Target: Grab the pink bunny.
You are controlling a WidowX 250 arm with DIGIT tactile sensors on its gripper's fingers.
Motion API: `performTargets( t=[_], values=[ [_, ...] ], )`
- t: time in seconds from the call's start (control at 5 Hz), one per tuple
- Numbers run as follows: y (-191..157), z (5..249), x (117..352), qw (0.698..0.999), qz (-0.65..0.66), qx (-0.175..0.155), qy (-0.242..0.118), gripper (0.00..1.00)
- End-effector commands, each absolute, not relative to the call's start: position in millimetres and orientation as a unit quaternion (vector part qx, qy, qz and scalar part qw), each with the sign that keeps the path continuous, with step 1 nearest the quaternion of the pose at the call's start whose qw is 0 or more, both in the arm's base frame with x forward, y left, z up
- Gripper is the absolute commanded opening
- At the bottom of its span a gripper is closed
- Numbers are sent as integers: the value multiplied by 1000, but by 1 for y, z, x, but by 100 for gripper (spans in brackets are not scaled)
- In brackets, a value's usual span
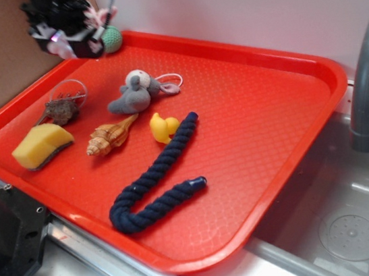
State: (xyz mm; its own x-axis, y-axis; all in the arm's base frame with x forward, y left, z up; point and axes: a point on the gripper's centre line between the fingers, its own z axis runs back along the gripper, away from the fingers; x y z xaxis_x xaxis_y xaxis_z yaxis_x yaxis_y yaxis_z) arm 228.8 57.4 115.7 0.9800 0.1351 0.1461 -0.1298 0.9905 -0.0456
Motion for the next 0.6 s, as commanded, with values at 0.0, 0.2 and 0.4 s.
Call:
performTargets(
  t=[0.0, 0.2, 0.4],
  values=[
    [23, 224, 194, 993, -2, -48, -110, 0],
    [17, 258, 197, 995, -3, -44, -92, 0],
    [17, 247, 198, 996, -12, -61, -68, 0]
  ],
)
